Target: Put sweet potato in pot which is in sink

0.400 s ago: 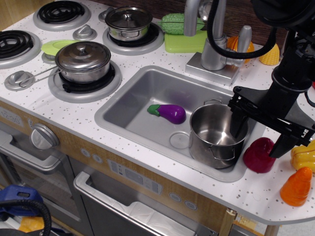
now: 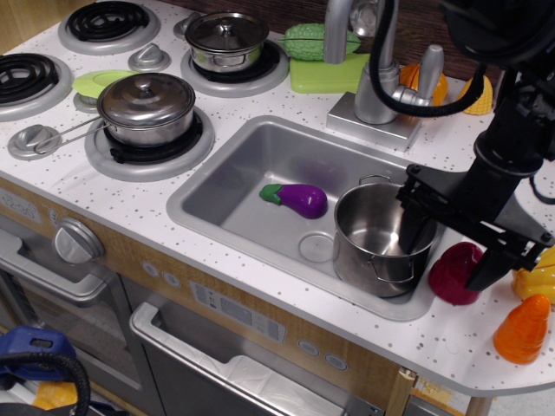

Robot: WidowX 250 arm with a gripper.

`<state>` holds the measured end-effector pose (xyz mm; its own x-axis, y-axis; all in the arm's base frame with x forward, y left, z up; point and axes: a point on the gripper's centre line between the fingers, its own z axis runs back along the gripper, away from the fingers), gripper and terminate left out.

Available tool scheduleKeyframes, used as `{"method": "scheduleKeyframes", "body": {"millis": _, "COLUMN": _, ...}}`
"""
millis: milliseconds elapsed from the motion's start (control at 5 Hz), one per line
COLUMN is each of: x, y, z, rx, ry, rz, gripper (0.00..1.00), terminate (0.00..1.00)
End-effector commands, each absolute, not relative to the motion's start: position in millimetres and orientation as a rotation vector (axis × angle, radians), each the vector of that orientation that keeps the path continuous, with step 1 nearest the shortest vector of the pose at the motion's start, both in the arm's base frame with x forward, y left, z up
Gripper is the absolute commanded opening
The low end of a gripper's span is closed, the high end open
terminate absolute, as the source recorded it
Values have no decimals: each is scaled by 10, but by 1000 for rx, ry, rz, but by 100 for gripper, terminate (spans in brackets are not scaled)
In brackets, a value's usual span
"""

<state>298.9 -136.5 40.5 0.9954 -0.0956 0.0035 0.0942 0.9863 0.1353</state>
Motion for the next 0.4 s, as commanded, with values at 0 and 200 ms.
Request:
{"method": "scheduleKeyframes", "body": {"millis": 0, "x": 3179, "y": -1469, "z": 745, "rx": 164, "ry": -55, "rz": -131, "gripper": 100, "terminate": 0}}
{"method": "scheduleKeyframes", "body": {"millis": 200, "x": 3224, "y": -1491, "z": 782, "rx": 154, "ry": -112, "rz": -181, "gripper": 100, "terminate": 0}}
